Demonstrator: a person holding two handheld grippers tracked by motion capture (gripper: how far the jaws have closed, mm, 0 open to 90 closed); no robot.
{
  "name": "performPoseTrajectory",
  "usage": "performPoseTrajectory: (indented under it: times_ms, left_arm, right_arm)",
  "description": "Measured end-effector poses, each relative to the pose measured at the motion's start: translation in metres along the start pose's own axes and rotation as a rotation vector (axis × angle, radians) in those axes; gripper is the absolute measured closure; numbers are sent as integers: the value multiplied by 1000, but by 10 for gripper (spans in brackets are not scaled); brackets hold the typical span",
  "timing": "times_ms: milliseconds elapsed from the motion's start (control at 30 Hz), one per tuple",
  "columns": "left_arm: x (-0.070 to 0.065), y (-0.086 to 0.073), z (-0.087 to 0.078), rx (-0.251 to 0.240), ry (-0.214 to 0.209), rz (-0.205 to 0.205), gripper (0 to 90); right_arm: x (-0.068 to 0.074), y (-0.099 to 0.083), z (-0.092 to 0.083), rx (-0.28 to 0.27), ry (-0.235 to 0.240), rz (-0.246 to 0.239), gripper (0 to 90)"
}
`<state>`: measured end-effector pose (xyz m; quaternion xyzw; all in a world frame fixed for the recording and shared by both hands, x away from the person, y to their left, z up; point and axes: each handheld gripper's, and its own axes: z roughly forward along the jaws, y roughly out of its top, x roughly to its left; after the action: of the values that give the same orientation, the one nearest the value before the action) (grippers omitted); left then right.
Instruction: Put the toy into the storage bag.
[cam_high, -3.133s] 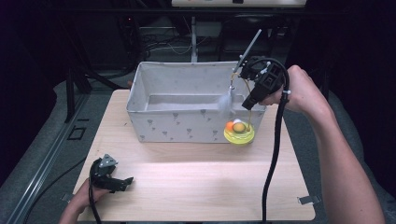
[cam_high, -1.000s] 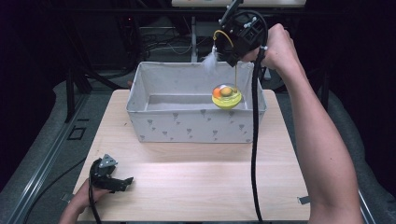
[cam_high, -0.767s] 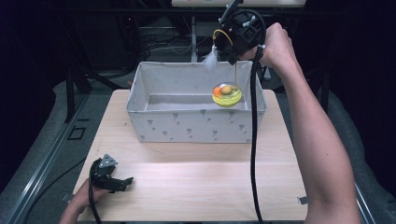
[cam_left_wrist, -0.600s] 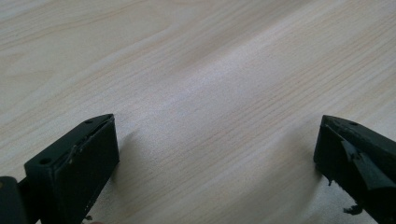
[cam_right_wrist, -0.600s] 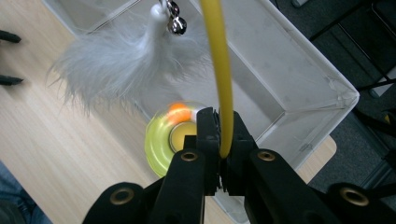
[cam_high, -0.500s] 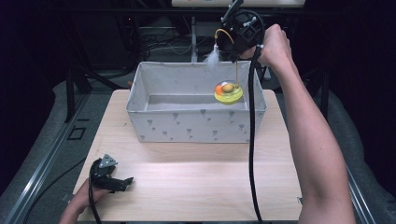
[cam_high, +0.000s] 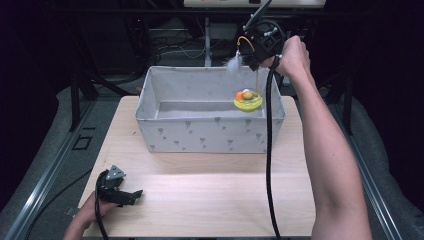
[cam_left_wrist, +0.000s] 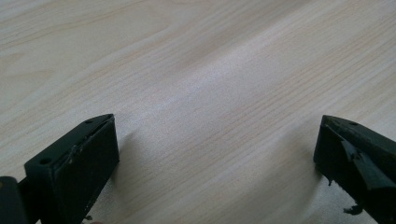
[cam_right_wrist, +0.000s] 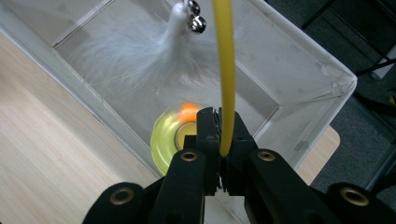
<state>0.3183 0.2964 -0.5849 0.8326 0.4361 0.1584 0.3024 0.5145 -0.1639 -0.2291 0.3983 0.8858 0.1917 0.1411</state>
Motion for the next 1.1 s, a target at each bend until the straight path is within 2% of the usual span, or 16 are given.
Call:
performPoseTrajectory:
  times_ms: [167, 467, 567, 800, 1100]
  left_arm:
    - [0, 0, 0, 0, 0, 0, 0]
    - [0, 0, 0, 0, 0, 0, 0]
    - [0, 0, 0, 0, 0, 0, 0]
    - [0, 0, 0, 0, 0, 0, 0]
    - [0, 0, 0, 0, 0, 0, 0]
  right_arm:
    - [-8, -8, 14, 15, 1, 13, 879]
    - [-13, -18, 29, 30, 11, 28, 879]
    - [-16, -23, 35, 49, 16, 28, 879]
    - [-20, -33, 45, 52, 29, 46, 879]
    - [-23, -42, 51, 72, 33, 47, 879]
